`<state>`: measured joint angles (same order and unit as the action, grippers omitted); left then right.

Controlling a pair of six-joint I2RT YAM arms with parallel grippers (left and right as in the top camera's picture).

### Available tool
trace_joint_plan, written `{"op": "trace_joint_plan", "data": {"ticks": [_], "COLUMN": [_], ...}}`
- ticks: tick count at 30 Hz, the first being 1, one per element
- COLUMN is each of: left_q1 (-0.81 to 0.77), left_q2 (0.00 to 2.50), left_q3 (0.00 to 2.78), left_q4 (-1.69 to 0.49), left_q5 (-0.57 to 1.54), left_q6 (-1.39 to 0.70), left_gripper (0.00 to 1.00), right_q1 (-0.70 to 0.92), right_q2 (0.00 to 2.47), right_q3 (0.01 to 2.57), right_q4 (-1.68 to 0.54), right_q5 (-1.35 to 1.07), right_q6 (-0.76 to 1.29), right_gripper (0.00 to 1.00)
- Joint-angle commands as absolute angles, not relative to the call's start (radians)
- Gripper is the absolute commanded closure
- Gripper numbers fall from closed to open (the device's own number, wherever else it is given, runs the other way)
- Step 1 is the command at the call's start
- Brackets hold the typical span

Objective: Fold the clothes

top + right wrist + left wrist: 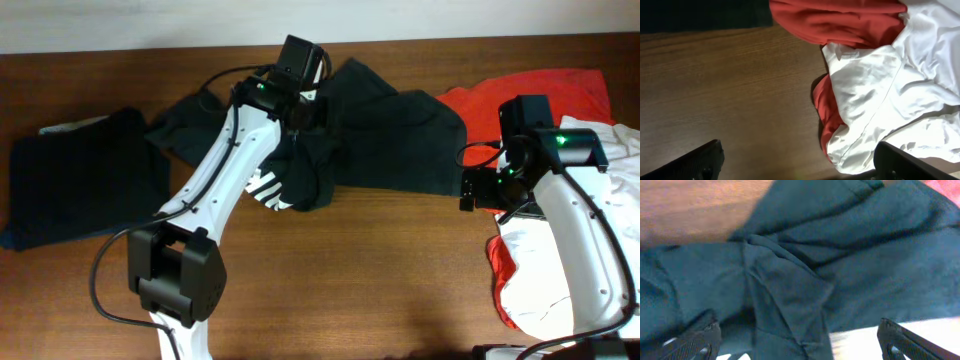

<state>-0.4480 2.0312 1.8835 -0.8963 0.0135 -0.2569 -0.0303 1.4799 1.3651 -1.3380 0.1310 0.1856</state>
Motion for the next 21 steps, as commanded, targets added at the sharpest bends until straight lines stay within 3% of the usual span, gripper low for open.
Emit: {"op": "trace_joint_plan", "data": {"ticks": [1, 6, 12, 15, 17, 21], "left_q1": [-0.496, -0.530, -0.529, -0.528, -0.522, -0.507], "left_q2": [2.055, 2.202, 2.261, 2.261, 2.259, 2.259], "left_q3": [1.895, 1.895, 1.897, 1.912, 1.954, 1.995], "left_q4": [-0.898, -0.903, -0.914, -0.978, -1.044, -1.117], "left_q5": [0.064, 0.067, 0.105, 0.105, 0.095, 0.061], "left_q6": [-0.219, -0.249, -0.253, -0.253, -0.273, -0.392], "left_gripper": [0.01, 0.02, 0.19, 0.18, 0.08, 0.11], "right_q1": [-0.035, -0.035, -0.035, -0.035, -0.035, -0.035], "right_q2": [1.466, 1.466, 1.466, 1.466, 1.466, 1.467], "right_q3": [1.377, 1.377, 1.377, 1.377, 1.374, 1.348], "right_q4": [-1.338, -1.339, -1.339, -1.339, -1.336, -1.323], "right_q5": [0.143, 0.143, 0.144, 0.144, 0.143, 0.143], "right_q6": [0.199, 0.199, 0.199, 0.199, 0.199, 0.199], "right_gripper": [0.01, 0.01, 0.01, 0.01, 0.01, 0.01]}}
